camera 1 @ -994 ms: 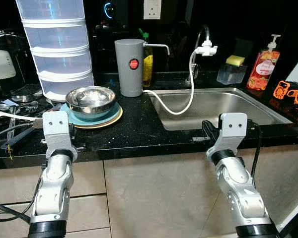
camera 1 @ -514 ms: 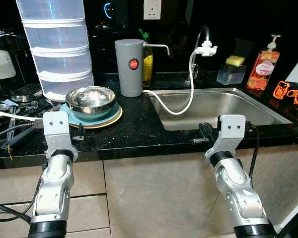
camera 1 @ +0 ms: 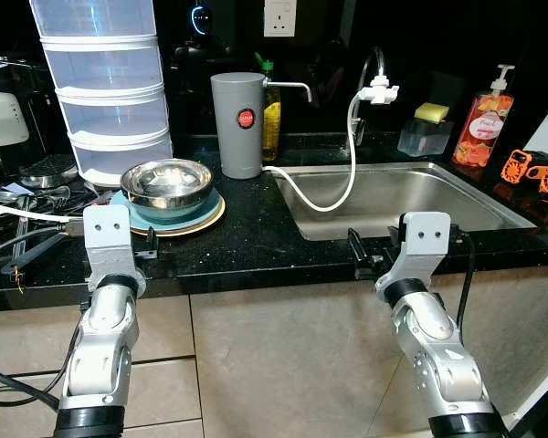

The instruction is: Kitchen organization

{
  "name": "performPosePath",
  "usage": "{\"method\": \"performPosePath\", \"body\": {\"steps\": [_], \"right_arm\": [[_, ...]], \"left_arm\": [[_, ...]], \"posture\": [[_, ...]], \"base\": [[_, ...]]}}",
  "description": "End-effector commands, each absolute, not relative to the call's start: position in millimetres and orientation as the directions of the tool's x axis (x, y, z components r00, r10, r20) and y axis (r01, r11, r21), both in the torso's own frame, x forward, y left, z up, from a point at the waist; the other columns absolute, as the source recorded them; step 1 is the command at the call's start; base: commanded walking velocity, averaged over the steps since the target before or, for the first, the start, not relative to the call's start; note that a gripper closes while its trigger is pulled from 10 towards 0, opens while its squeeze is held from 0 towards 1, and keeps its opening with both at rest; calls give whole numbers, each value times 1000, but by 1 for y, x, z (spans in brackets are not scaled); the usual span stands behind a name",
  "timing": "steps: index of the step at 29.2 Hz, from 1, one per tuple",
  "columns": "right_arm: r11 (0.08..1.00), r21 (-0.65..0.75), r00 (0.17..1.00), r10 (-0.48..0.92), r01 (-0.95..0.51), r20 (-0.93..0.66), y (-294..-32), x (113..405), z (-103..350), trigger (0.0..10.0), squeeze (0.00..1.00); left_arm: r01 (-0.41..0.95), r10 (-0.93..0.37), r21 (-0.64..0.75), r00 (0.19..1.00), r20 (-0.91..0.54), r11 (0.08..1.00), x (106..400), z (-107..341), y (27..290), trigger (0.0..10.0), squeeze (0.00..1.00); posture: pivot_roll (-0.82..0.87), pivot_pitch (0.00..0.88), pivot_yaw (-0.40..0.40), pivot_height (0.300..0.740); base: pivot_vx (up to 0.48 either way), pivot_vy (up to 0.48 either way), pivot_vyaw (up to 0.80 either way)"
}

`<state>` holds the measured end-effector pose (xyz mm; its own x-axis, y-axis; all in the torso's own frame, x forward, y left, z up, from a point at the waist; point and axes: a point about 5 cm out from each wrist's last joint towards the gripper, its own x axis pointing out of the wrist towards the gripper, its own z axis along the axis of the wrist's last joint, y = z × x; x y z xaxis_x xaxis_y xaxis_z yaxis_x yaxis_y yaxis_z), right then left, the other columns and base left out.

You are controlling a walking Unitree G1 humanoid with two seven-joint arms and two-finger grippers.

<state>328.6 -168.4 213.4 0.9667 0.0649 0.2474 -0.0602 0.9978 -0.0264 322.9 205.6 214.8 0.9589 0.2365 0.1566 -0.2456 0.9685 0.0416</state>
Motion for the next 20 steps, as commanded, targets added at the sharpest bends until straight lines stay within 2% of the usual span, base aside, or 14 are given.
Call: {"method": "performPosePath", "body": {"steps": [1, 12, 20], "right_arm": [[995, -78, 977, 77, -62, 200, -168, 328, 203, 10000, 0], [996, -17, 977, 84, -82, 196, -167, 326, 199, 10000, 0], [996, -15, 976, 84, -83, 199, -167, 325, 199, 10000, 0]], "left_arm": [[-245, 238, 55, 965, 107, 968, 324, 204, 205, 10000, 0], [-197, 172, 118, 966, 194, 973, 319, 212, 197, 10000, 0], [-170, 149, 90, 969, 198, 981, 318, 213, 192, 10000, 0]], "posture": [[68, 24, -37, 740], [64, 29, -37, 740], [65, 34, -35, 740]], "base": [[0, 0, 0], [0, 0, 0], [0, 0, 0]]}}
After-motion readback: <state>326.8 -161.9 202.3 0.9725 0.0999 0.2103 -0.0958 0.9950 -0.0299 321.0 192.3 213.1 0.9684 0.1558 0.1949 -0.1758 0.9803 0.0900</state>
